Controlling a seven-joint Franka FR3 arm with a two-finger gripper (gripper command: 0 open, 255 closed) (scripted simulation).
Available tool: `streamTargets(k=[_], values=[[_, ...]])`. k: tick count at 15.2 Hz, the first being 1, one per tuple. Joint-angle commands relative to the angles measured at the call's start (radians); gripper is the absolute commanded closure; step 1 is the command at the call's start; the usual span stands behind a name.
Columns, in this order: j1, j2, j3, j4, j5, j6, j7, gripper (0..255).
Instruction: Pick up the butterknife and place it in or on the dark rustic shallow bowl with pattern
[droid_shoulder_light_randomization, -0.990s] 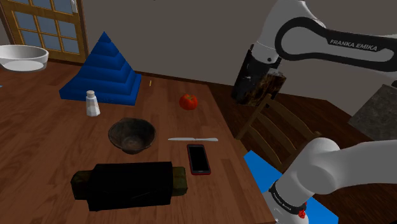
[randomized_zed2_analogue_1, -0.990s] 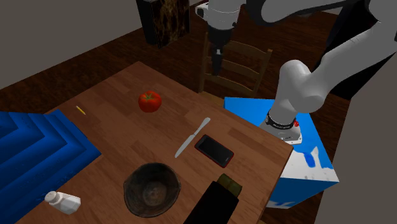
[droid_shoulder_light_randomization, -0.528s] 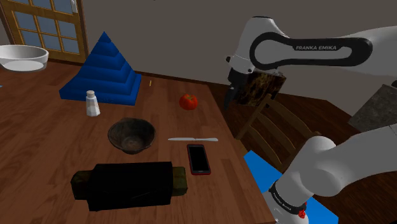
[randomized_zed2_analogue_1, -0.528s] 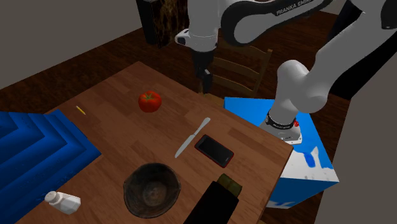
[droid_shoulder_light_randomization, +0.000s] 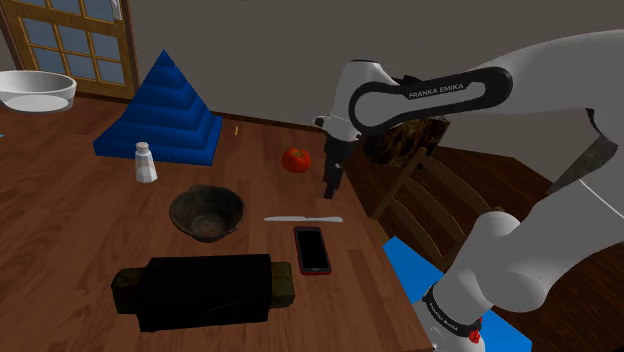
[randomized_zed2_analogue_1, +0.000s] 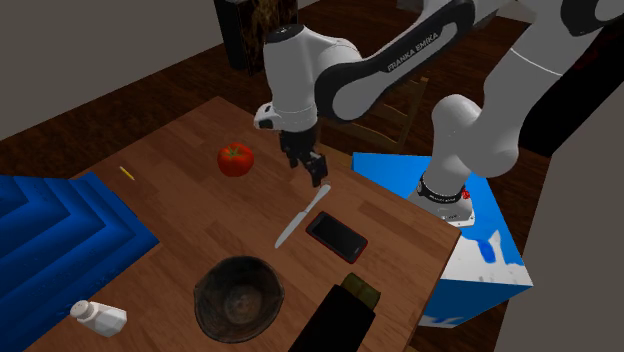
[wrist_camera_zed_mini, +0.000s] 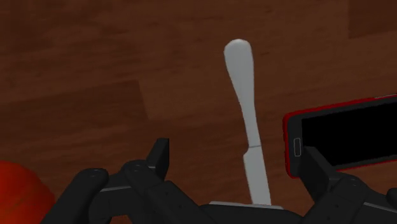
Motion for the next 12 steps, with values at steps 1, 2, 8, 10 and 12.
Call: streamTargets(k=[1, 2, 8, 10, 12], values=[[0.032, 0.056, -0.001, 0.008, 0.029, 0.025, -0.093, 0], [0.046, 0.083, 0.0, 0.012, 0.044, 0.037, -0.137, 0], [0.069, 0.142, 0.008, -0.017, 0.071, 0.108, -0.198, 0], [0.071, 0.155, 0.009, -0.032, 0.076, 0.137, -0.201, 0], [0.073, 0.166, 0.011, -0.044, 0.08, 0.16, -0.203, 0]])
